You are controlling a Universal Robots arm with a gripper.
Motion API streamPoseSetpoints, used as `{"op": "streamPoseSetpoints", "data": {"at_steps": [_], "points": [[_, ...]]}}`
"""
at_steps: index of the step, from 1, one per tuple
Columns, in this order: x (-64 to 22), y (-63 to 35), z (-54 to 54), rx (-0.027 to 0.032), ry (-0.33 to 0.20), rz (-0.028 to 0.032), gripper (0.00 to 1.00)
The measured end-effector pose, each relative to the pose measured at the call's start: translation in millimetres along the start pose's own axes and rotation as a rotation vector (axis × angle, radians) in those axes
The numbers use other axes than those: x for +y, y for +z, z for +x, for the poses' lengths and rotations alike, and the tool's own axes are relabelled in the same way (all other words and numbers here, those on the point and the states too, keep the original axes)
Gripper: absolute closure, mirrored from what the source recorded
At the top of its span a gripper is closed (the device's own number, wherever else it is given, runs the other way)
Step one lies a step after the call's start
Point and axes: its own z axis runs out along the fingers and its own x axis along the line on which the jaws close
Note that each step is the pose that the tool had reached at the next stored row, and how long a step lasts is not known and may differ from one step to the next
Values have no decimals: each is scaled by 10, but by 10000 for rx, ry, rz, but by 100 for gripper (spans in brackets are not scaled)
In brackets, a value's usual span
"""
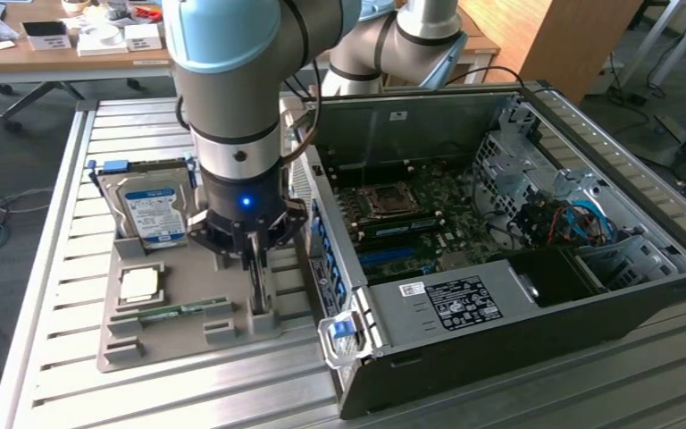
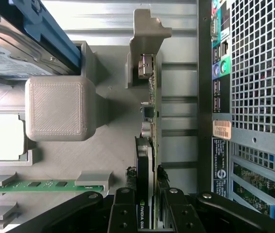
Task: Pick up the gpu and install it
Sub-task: 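Pick up the gpu and move the gpu toward the slot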
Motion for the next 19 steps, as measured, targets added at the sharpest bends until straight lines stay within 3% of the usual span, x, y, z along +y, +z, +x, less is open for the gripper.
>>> {"op": "streamPoseSetpoints", "data": {"at_steps": [11,19], "points": [[1,-24,0,3,0,2,73],[6,-127,-3,-1,0,-2,73]]}}
